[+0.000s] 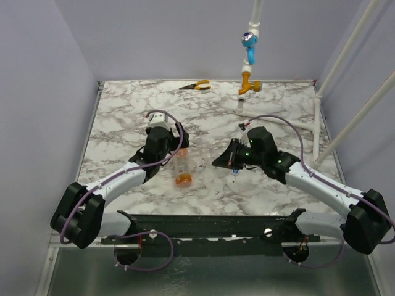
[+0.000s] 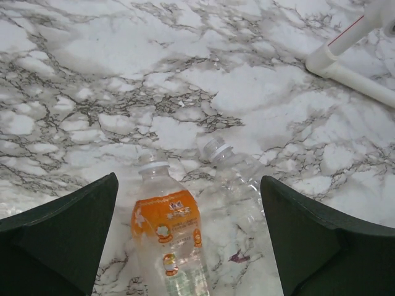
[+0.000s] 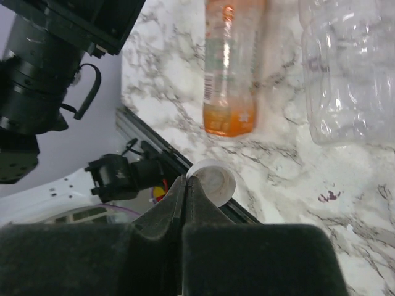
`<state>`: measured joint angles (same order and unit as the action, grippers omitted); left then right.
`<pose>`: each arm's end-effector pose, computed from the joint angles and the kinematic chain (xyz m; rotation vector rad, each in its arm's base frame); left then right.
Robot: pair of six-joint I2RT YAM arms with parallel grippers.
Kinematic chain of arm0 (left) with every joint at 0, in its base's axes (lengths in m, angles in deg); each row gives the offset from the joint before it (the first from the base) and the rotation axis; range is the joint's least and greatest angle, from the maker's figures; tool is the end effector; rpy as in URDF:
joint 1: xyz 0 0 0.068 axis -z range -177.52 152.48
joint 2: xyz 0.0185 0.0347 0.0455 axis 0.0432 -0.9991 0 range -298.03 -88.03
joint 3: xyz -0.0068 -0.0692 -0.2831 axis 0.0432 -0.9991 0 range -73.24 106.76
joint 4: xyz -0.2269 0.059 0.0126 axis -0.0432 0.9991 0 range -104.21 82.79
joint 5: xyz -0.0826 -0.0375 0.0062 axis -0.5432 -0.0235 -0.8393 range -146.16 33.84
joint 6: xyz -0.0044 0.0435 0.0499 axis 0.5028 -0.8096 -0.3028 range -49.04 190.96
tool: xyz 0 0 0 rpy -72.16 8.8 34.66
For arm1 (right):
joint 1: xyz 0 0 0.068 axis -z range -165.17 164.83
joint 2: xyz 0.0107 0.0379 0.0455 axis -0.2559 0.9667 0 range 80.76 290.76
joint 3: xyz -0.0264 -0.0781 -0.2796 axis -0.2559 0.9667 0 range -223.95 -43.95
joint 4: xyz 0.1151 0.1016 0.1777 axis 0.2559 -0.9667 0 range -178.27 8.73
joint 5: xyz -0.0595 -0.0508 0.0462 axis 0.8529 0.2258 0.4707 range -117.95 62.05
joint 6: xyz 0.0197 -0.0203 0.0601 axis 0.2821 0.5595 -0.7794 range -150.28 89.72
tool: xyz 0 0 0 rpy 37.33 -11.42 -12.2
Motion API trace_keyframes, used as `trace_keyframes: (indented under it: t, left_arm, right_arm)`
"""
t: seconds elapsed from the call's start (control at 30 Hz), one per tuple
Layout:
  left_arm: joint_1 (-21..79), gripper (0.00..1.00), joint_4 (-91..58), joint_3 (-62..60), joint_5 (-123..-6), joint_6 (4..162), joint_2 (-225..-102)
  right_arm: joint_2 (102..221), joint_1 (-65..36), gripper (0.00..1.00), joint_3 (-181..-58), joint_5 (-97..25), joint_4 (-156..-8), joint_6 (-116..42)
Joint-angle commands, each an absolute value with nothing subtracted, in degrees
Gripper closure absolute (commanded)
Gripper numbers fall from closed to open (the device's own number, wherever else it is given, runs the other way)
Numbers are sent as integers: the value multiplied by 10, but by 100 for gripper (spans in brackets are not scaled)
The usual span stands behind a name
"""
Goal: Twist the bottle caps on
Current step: Place the plastic bottle at the center of the board.
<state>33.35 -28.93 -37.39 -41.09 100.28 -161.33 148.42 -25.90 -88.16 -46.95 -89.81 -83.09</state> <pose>0.2318 -0.1228 0.2528 -0.1468 1.9728 -0.4320 0.1704 0.1694 0.2789 0.0309 2.3926 1.2358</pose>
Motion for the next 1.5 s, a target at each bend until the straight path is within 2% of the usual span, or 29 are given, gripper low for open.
trace_keyframes:
  t: [0.0, 0.17, 0.3, 0.47, 0.57, 0.7, 0.83, 1.07, 1.23, 1.47]
  left_arm:
    - [322, 1, -293, -356, -445, 958, -1587]
    - [321, 2, -294, -340, -516, 899, -1530]
    - [321, 3, -316, -338, -670, 836, -1484]
    - [322, 4, -491, -410, -867, 809, -1411]
    - [322, 5, -621, -446, -929, 850, -1402]
    - [333, 11, -686, -437, -998, 904, -1435]
    - [376, 12, -742, -450, -966, 916, -1447]
    - [491, 14, -747, -450, -854, 810, -1473]
    - [531, 16, -780, -473, -725, 742, -1479]
    - [545, 20, -829, -492, -669, 712, -1464]
  right_arm:
    - [1472, -199, 99, -854, -638, -790, -872]
    - [1477, -133, 99, -832, -756, -673, -953]
    - [1489, -95, 99, -820, -832, -547, -1034]
    - [1521, -83, 99, -806, -895, -330, -1188]
    - [1550, -82, 99, -800, -902, -189, -1277]
    - [1586, -85, 99, -794, -881, -28, -1393]
    - [1590, -96, 99, -804, -858, -13, -1401]
    - [1591, -120, 99, -820, -791, -10, -1403]
    - [1584, -128, 99, -805, -751, 1, -1408]
    - [1587, -138, 99, -791, -743, 4, -1407]
